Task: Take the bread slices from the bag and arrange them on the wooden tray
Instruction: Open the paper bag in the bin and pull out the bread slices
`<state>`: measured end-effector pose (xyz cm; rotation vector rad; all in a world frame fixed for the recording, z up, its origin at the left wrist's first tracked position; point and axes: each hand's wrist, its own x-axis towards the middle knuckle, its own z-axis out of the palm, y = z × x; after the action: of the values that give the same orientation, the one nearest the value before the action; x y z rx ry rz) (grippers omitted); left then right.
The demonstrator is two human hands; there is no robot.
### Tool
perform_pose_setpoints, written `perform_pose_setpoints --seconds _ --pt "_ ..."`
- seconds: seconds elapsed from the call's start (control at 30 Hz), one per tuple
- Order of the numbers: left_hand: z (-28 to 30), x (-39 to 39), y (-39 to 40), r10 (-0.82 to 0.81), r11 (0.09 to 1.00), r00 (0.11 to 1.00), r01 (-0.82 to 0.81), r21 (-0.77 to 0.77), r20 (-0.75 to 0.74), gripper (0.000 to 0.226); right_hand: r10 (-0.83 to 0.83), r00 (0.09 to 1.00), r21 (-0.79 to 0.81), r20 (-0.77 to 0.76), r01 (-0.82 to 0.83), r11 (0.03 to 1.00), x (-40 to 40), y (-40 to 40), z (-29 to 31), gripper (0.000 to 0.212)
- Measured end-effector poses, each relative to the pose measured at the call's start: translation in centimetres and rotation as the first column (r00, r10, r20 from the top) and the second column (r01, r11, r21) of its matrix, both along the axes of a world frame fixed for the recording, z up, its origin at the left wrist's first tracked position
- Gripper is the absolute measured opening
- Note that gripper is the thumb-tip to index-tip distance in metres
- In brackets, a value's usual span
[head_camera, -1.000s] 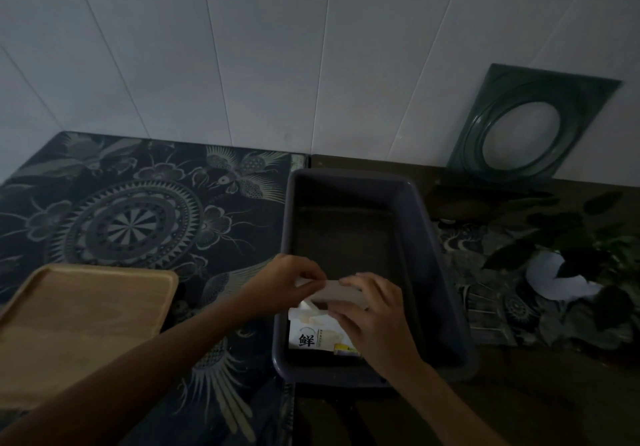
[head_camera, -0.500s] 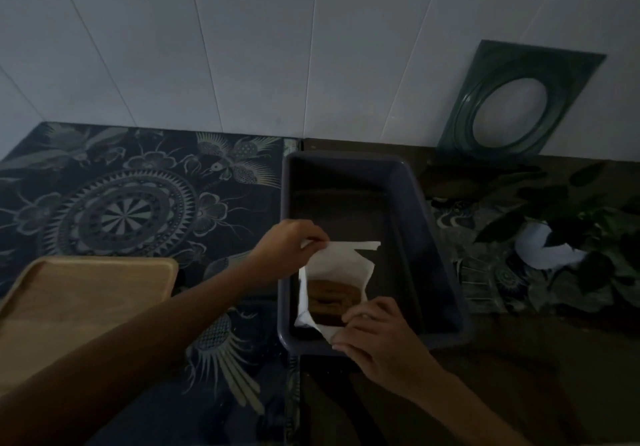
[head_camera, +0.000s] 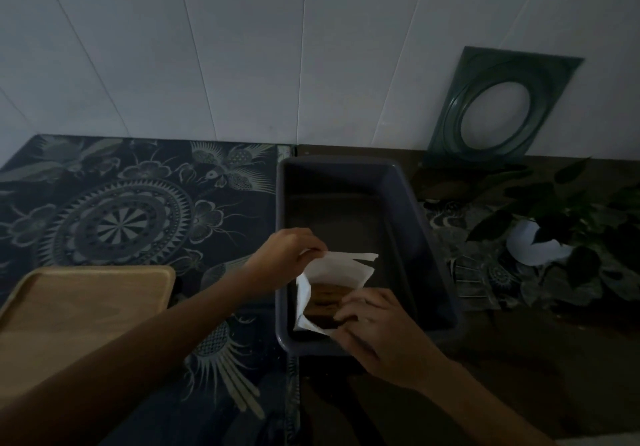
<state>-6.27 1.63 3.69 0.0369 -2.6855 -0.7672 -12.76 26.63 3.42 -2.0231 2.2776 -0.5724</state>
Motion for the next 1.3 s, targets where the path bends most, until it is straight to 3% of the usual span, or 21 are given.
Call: perform_pose_setpoints --seconds 0.13,0.23,0.3,0.4,0.5,0.63,0.7,0.9,1.1,1.17,1.3 --pt "0.1 0.3 0.2 -0.022 1.000 1.000 0.022 -0.010 0.005 0.014 -0.005 1.000 -0.008 0.000 0.005 1.000 -0.6 -3.0 2.0 0.030" --pt "0.2 0.4 0.1 -0.024 1.000 1.000 0.024 -0.008 0.009 0.015 -0.081 0.996 0.165 0.043 0.073 0.984 -0.8 -5.6 3.0 0.031" --pt "0.3 0.5 0.0 -0.025 1.000 1.000 0.025 -0.010 0.011 0.016 -0.140 0.990 0.383 0.030 0.118 0.916 -0.8 -7.4 2.9 0.040" --pt "0.4 0.7 -0.1 -0.028 1.000 1.000 0.028 -0.007 0.008 0.016 -0.236 0.971 0.633 0.030 0.164 0.757 -0.3 -9.9 2.5 0.031" --pt "0.4 0.8 -0.4 -0.032 0.999 0.999 0.032 -0.001 0.020 0.017 -0.189 0.975 0.701 -0.117 0.216 0.680 0.4 -11.3 1.8 0.036" --pt "0.2 1.3 -0.9 -0.029 0.999 1.000 0.029 0.016 0.011 0.017 -0.124 0.968 0.772 -0.220 0.250 0.585 0.9 -11.2 -1.0 0.065" --pt "0.2 1.6 -1.2 -0.028 0.999 0.999 0.028 0.023 0.015 0.017 -0.131 0.965 0.765 -0.228 0.261 0.589 1.1 -11.0 -2.4 0.079" --pt "0.0 1.6 -2.0 -0.036 0.998 0.998 0.033 0.055 0.049 0.022 -0.238 0.960 0.721 -0.149 0.271 0.638 1.1 -10.9 -4.1 0.093" --pt "0.0 1.2 -1.9 -0.069 0.996 0.995 0.065 0.057 0.077 0.031 -0.232 0.960 0.703 -0.159 0.275 0.656 0.9 -11.3 -5.3 0.083" --pt "0.0 1.2 -1.9 -0.074 0.996 0.995 0.070 0.062 0.071 0.032 -0.298 0.955 0.696 -0.002 0.215 0.685 1.0 -11.8 -5.1 0.066" --pt "0.0 1.1 -2.0 -0.095 0.994 0.994 0.092 0.063 0.052 0.028 -0.291 0.957 0.657 -0.009 0.226 0.720 0.6 -11.9 -5.4 0.072"
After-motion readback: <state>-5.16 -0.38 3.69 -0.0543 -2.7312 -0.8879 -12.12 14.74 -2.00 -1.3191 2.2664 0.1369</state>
